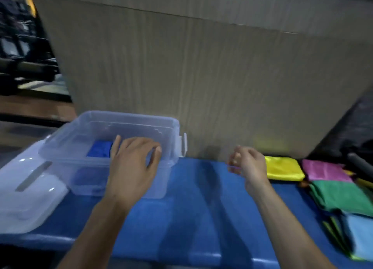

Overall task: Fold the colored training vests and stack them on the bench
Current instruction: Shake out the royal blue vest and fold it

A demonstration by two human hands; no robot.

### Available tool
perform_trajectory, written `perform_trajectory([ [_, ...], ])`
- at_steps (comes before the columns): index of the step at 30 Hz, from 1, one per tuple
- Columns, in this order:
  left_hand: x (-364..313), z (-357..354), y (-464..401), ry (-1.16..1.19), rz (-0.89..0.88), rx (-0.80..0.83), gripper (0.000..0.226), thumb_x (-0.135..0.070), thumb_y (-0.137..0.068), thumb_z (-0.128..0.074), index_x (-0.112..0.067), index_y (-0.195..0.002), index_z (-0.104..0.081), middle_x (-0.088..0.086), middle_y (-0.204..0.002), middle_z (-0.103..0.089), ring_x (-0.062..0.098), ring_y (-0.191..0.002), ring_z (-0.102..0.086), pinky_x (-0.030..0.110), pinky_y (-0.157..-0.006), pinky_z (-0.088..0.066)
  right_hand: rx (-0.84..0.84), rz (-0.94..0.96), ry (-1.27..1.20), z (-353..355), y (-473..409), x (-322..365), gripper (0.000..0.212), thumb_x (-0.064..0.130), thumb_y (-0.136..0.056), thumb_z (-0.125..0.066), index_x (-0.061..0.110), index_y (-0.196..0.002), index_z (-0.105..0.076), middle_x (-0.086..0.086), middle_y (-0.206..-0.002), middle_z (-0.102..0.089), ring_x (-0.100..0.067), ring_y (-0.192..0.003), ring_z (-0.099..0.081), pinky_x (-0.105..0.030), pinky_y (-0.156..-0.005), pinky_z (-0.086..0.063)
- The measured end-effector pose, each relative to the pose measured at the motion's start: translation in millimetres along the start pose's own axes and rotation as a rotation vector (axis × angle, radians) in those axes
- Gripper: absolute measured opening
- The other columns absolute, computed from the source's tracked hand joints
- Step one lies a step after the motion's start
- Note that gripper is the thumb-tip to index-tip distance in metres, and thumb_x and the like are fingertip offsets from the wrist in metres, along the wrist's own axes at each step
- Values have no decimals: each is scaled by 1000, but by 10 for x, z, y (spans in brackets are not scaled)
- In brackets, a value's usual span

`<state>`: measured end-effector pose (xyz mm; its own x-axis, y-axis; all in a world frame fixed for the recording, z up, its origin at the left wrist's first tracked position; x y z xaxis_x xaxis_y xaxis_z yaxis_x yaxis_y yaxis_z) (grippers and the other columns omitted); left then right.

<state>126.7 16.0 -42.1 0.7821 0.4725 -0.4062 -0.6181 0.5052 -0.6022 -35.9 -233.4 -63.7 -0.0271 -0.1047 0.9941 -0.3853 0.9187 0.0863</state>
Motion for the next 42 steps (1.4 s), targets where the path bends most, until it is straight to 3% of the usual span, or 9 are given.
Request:
perform_trajectory([
  [6,-416,-338,78,18,-116,90,36,-45,-100,-37,-32,-103,-71,-15,-110,-65,17,-104,-62,50,-118,-25,-335,-327,-79,1139,-348,-644,40,22,-99,-65,-4,-127,-53,-29,-127,-56,-38,-107,-66,-48,-91,-58],
  [9,-458,-429,70,-14,-112,100,40,-45,-100,-36,-29,-106,-73,-11,-114,-64,18,-105,-62,50,-116,-28,-357,-336,-194,1217,-568,-586,50,30,-99,-64,-3,-134,-50,-18,-112,-56,-31,-97,-62,-45,-85,-56],
  [16,-493,-441,65,-12,-154,21,28,-36,-99,-47,-25,-102,-73,-9,-110,-62,16,-93,-55,53,-101,-41,-473,-430,-358,1220,-1074,-537,53,31,-95,-68,7,-138,-48,-15,-134,-53,-28,-105,-56,-48,-94,-54],
  [21,-524,-451,76,-37,-183,-35,20,-30,-96,-56,-23,-99,-74,-8,-108,-61,11,-92,-50,47,-98,-41,-533,-418,-327,1076,-1174,-510,58,35,-84,-78,12,-131,-53,-8,-123,-57,-30,-104,-58,-48,-94,-54],
  [26,-495,-447,92,-23,-185,-19,22,-32,-97,-52,-25,-100,-73,-9,-111,-61,11,-96,-51,43,-100,-38,-545,-406,-356,996,-958,-615,62,28,-83,-79,8,-135,-51,-6,-123,-58,-25,-98,-58,-38,-79,-50],
  [30,-470,-361,86,7,-166,12,30,-36,-99,-43,-28,-102,-72,-14,-109,-61,10,-98,-55,39,-103,-37,-329,-320,-423,681,-612,-587,49,14,-83,-79,7,-126,-56,-9,-120,-67,-23,-88,-66,-37,-68,-52],
  [33,-344,-192,97,59,-128,-24,27,-35,-99,-44,-27,-104,-70,-14,-108,-60,16,-97,-58,37,-101,-36,-31,-275,-370,345,-290,-332,39,9,-87,-75,4,-123,-63,-13,-118,-72,-27,-98,-71,-40,-78,-58],
  [37,52,149,105,169,10,-112,22,-35,-97,-49,-28,-104,-68,-15,-107,-59,17,-97,-59,43,-97,-44,398,-183,-105,-222,96,363,31,4,-86,-70,0,-117,-67,-15,-108,-76,-29,-96,-74,-46,-86,-60],
  [42,789,704,145,134,223,-348,20,-24,-92,-53,-22,-102,-70,-3,-110,-66,26,-105,-60,42,-98,-45,795,135,485,-1224,405,1204,57,13,-61,-76,2,-116,-64,-16,-99,-74,-28,-88,-72,-46,-83,-58],
])
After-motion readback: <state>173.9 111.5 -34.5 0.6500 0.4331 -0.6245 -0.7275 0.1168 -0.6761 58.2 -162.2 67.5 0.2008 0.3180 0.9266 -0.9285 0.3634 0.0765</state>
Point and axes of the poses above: each hand's wrist, its own y-axis away from the middle knuckle, its own z-axis out of the back of the hand, x = y × z, the point moved 3 cm from there along -y, towards the middle knuckle
